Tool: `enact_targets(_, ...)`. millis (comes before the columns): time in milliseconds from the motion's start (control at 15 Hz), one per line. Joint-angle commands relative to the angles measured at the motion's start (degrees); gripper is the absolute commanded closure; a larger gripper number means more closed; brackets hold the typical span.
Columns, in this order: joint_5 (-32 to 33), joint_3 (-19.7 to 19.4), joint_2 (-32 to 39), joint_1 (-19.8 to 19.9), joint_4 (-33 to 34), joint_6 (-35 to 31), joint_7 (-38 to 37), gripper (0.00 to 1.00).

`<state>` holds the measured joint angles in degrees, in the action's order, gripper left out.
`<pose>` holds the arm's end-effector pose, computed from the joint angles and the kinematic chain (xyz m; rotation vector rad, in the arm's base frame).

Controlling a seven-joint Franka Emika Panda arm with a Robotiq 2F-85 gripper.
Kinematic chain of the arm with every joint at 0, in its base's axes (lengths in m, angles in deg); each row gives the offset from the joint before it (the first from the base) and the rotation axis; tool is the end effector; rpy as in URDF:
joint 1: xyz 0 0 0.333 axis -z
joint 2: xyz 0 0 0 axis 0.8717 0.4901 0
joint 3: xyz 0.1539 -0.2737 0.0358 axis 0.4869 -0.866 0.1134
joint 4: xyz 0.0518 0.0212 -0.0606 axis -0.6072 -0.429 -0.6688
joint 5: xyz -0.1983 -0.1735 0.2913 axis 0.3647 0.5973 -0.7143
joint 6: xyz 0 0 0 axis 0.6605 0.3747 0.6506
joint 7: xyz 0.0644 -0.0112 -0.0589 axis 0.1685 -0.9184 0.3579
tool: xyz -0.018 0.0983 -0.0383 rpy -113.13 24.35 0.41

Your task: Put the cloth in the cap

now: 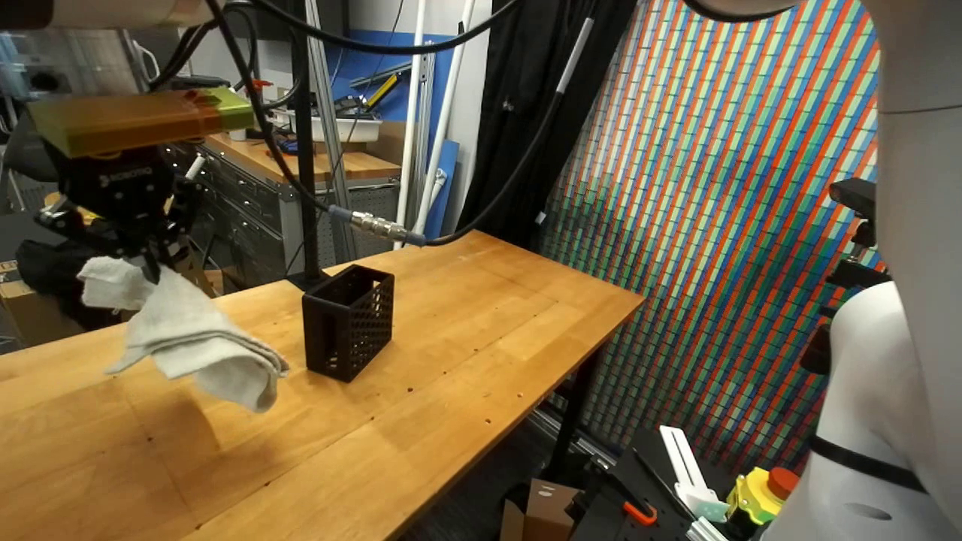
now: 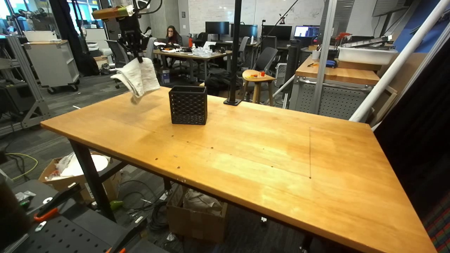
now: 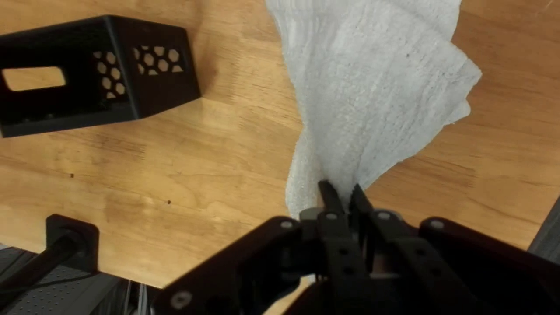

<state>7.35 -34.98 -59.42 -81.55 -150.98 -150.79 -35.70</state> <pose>0.6114 0.2971 0.4284 2.9753 0.4038 0.0583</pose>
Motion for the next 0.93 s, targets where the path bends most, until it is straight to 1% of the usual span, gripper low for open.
enact_targets(0, 0.9, -0.1, -4.6, 2.6, -1.5, 3.9, 5.3, 0.96)
enact_targets(200, 2.1, -0.4, -6.8, 4.7, -1.4, 7.0, 8.5, 0.96)
enact_targets(600, 7.2, -1.0, -12.4, 8.7, -1.0, 12.2, 16.3, 0.96)
enact_targets(667, 7.6, -1.0, -13.0, 9.4, -1.1, 12.3, 18.0, 0.96)
enact_targets(867, 7.0, -0.9, -13.8, 11.6, -1.3, 9.9, 23.9, 0.96)
